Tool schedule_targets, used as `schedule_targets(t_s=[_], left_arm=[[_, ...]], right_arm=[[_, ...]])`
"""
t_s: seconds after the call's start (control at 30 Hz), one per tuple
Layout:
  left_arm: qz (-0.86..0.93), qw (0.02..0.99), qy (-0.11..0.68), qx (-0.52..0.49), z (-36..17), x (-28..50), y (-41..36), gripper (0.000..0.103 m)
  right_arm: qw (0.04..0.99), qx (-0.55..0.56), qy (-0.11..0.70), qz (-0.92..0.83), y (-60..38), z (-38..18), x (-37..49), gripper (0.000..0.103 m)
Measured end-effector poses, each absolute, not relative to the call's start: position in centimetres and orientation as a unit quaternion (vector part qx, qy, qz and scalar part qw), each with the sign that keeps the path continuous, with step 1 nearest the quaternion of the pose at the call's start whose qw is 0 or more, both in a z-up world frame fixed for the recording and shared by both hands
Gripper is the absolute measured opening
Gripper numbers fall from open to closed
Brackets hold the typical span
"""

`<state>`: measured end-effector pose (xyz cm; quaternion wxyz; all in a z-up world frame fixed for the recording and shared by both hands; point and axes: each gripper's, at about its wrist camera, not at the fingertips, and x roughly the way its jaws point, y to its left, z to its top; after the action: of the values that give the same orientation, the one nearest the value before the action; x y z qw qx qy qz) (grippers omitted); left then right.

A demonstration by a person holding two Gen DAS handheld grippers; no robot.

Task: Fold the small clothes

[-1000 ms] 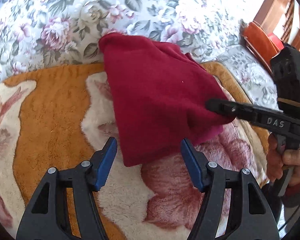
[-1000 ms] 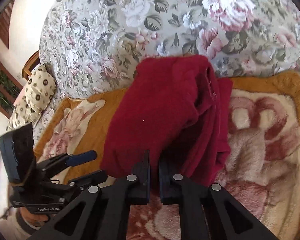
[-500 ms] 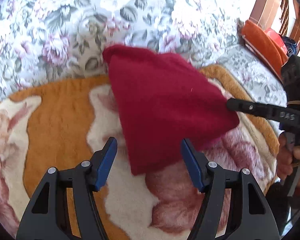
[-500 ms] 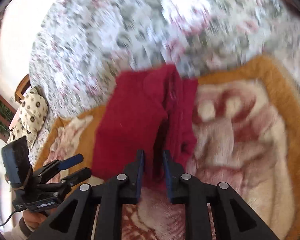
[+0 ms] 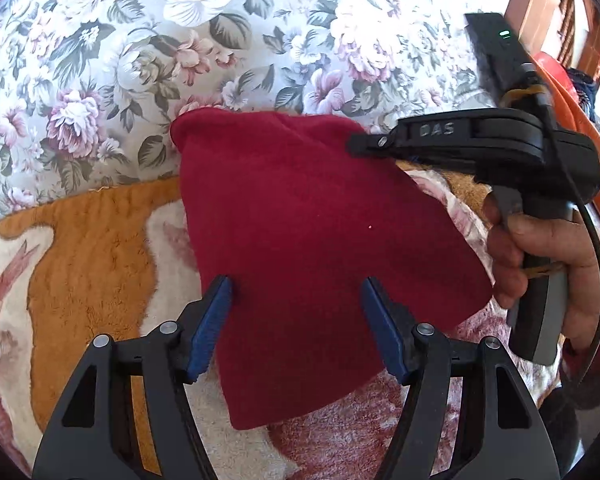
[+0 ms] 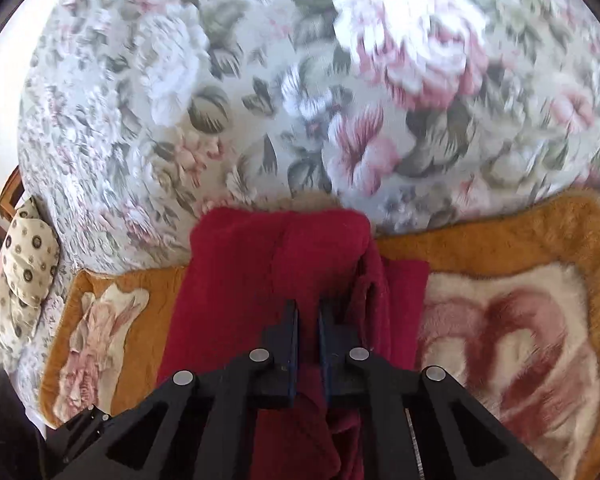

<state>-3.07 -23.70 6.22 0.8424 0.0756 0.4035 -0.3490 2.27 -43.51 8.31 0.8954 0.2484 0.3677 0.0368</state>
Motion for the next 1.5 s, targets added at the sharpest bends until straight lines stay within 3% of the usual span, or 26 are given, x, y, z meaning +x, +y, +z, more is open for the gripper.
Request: schedule_targets(t_s=[0.13,0.2,0.3,0.47,0.67,0.87,1.07,1.5], left_arm=[[-0.358,0.842,0.395,0.082,5.7,-3.3,-24.1,0.069],[-0.354,0.845,0.39,0.091,5.3,-3.5,-24.7,0.075],[-0.346,0.849,0.383,0.113,5.2,-4.1,-25.1,0.075],[-0.347,0.85,0.384,0.097,6.1,-4.0,-24.1,0.075],[-0.327,0.861,0.384,0.07,7.0,-1.9,-23.4,0.075],[-0.312,0.857,0.403,0.076,5.4,0.1,-24.5,0.075],[-0.307,0.851,0.42,0.066,3.9,1.0,-24.9,0.078],[-0.302,0.848,0.432,0.056,3.9,0.8,-24.4,0.078]], right_arm=[[0.916,0.215,0.339,0.0,-43.8,9.2,-0.1,0.007],[0.907,0.22,0.36,-0.007,-43.8,7.7,0.8,0.007],[0.901,0.215,0.378,-0.011,-43.7,5.8,2.0,0.007],[0.897,0.246,0.366,-0.003,-44.5,7.9,0.6,0.013],[0.91,0.24,0.332,0.058,-43.3,10.6,0.4,0.013],[0.905,0.208,0.368,0.036,-42.6,8.0,3.3,0.013],[0.893,0.247,0.375,0.025,-44.5,4.7,4.2,0.003],[0.898,0.242,0.364,0.048,-42.1,7.6,-2.7,0.011]])
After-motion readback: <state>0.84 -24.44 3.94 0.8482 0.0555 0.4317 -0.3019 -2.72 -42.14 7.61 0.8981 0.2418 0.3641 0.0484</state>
